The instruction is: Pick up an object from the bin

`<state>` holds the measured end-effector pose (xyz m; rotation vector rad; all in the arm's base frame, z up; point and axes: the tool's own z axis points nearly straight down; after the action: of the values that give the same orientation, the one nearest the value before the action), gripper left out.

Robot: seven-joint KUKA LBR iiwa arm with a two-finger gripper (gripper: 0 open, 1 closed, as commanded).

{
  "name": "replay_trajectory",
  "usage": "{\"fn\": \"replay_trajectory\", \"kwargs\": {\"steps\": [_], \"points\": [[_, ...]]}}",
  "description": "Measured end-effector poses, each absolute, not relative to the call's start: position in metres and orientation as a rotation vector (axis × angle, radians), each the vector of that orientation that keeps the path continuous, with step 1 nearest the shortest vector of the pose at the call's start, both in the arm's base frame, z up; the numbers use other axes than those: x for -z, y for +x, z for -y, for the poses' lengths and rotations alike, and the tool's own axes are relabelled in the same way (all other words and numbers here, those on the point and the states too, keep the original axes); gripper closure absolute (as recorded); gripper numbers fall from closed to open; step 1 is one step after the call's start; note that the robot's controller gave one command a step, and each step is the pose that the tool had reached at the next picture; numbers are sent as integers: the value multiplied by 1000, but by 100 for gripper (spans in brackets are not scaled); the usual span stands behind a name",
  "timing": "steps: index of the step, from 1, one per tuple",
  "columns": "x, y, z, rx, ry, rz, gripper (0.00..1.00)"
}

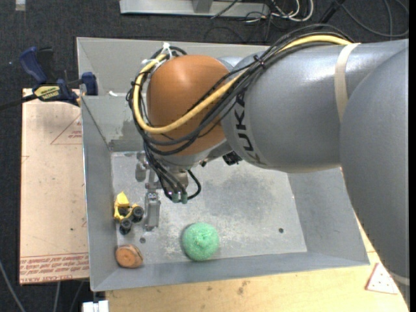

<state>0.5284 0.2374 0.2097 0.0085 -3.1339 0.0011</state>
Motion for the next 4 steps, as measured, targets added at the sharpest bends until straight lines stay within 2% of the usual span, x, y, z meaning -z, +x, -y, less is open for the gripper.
{"fn": "replay_trajectory", "kwargs": {"steps": [1,2,3,4], "points": [[-214,530,-236,2,2,3142,0],[-173,520,-224,6,-91,3146,0],[-129,522,-222,1,49,3142,0],[-96,527,-225,1,450,3110,0]]}}
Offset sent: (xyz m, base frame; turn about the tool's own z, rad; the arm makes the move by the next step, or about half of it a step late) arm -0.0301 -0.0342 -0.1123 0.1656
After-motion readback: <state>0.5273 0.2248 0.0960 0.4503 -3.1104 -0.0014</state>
